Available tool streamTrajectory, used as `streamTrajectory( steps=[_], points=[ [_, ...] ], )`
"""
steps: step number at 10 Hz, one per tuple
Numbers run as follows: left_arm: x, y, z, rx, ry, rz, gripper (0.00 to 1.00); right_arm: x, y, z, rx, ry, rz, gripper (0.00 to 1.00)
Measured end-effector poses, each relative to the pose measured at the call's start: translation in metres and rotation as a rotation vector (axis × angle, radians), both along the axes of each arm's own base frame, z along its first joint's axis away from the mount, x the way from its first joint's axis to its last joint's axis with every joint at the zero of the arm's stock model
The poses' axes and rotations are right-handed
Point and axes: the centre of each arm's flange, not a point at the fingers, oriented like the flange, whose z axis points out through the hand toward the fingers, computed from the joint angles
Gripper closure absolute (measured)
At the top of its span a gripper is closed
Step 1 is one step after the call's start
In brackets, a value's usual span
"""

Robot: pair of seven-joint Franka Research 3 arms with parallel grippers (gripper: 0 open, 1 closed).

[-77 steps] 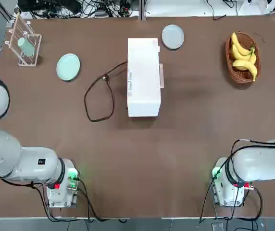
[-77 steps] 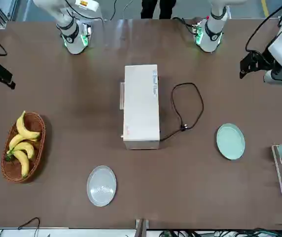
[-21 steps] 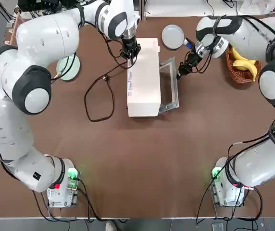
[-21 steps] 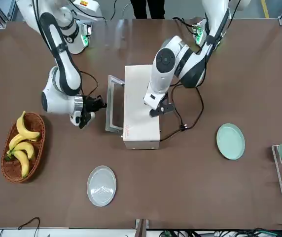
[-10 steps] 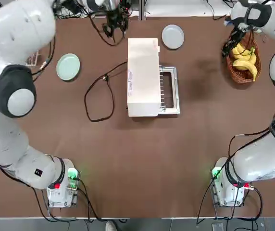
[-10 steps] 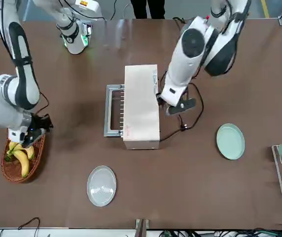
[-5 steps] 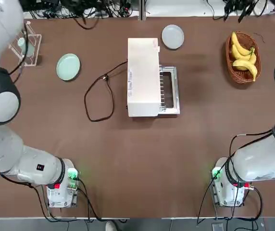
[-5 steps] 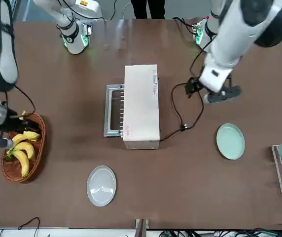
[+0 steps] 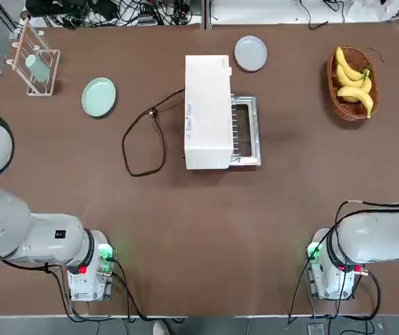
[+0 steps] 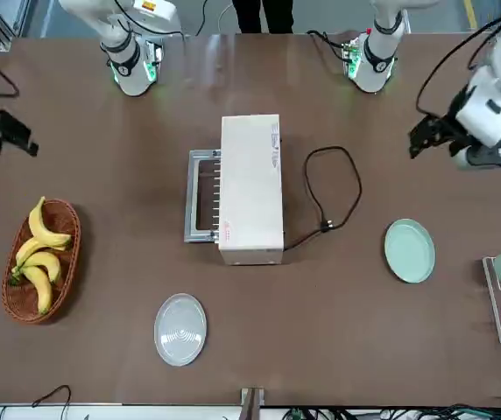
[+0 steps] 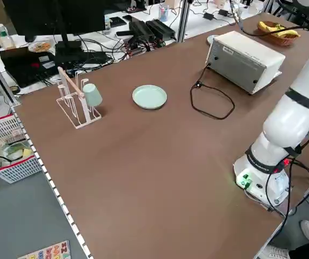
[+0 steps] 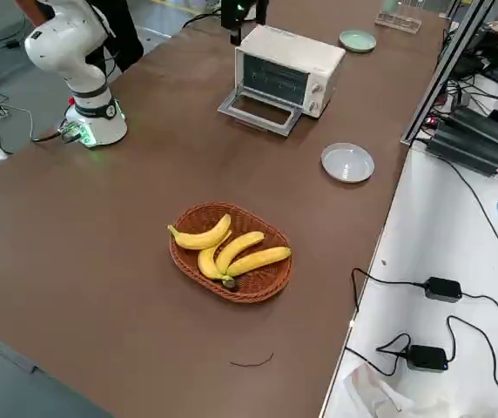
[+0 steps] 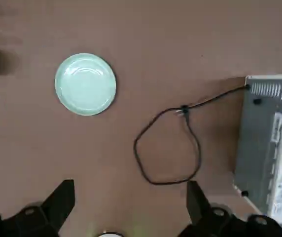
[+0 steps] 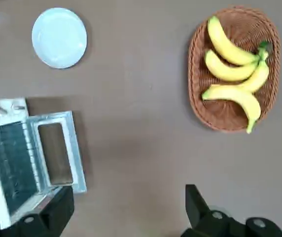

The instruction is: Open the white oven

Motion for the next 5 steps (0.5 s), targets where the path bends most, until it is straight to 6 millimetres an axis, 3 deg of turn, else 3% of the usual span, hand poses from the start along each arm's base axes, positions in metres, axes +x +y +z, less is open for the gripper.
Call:
streamTrajectory(
  steps=[3, 5],
  points=[
    [-0.016, 0.019, 0.027, 0.003, 0.019, -0.080, 0.00, 0.004, 0.004, -0.021, -0.001, 0.044, -0.019, 0.00],
    [-0.017, 0.024, 0.031, 0.002, 0.016, -0.086, 0.00, 0.011, 0.003, -0.038, -0.011, 0.023, 0.003, 0.00]
  ],
)
